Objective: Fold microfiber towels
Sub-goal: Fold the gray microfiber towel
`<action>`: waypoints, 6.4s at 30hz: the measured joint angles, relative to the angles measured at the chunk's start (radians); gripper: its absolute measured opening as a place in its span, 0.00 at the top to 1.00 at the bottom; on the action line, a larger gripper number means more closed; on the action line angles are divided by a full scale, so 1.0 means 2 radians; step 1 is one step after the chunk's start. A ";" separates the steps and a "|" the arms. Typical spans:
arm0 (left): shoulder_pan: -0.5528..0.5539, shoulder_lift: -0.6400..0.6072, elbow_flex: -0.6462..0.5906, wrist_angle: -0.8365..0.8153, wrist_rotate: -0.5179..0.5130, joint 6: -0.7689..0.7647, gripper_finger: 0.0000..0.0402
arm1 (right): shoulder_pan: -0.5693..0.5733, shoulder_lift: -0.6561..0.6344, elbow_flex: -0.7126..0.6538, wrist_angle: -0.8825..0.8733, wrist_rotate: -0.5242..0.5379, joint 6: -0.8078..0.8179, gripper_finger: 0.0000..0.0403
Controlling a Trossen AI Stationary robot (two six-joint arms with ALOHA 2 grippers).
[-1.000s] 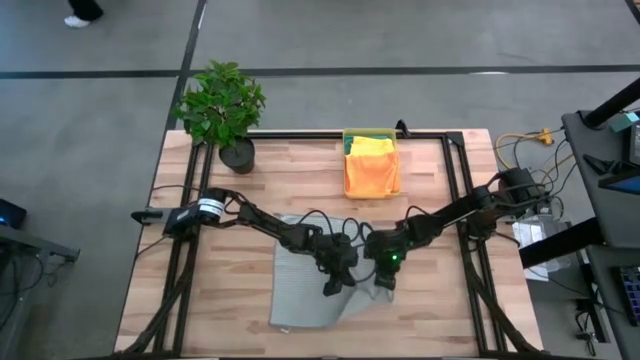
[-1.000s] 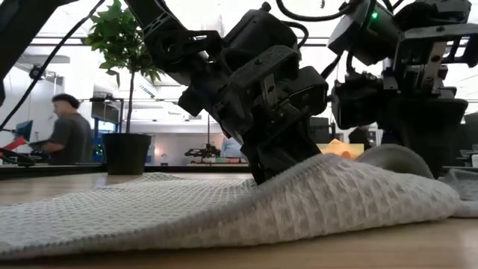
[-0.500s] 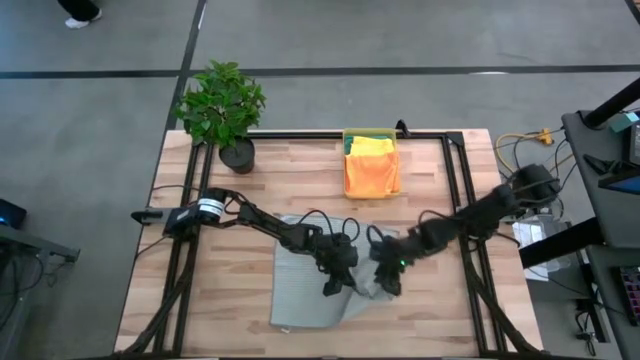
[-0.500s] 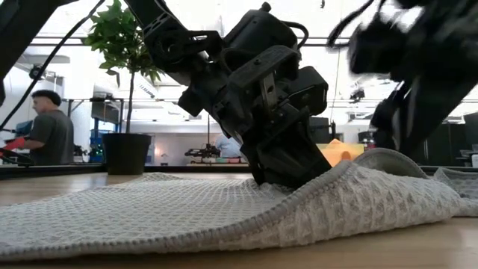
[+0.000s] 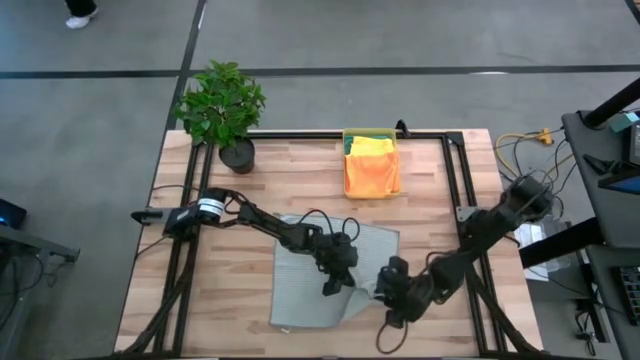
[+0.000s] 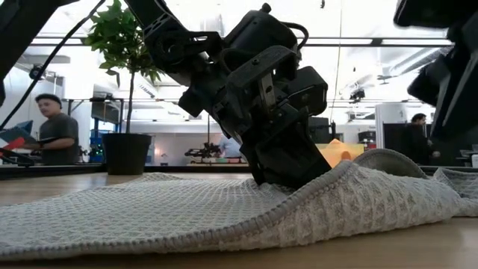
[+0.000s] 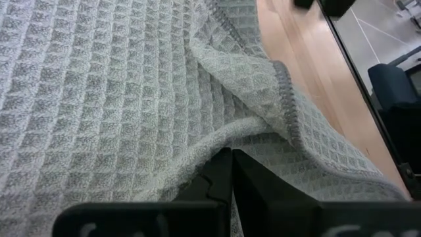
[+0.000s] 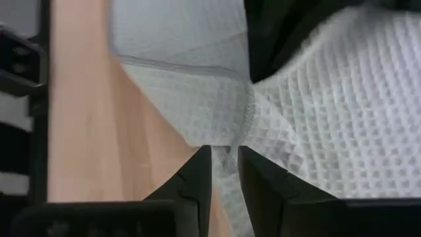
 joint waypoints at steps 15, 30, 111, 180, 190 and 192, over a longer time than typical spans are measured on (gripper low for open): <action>0.000 0.000 -0.001 -0.001 0.002 0.000 1.00 | -0.009 0.103 0.136 -0.140 0.050 0.081 0.67; 0.000 0.000 -0.001 -0.001 0.003 0.000 1.00 | -0.016 0.123 0.141 -0.227 0.036 0.177 0.70; 0.011 -0.132 -0.004 -0.126 0.038 0.022 1.00 | 0.049 0.077 0.210 -0.227 -0.070 0.031 0.78; -0.367 -0.284 -0.176 -0.200 -0.299 -0.177 0.56 | 0.138 -0.111 -0.039 -0.129 0.088 0.303 0.98; -0.356 -0.228 -0.171 -0.214 -0.338 -0.135 0.38 | 0.146 -0.058 0.007 -0.129 0.074 0.286 0.98; -0.356 -0.214 -0.163 -0.216 -0.343 -0.134 0.40 | 0.152 -0.051 0.018 -0.129 0.073 0.288 0.98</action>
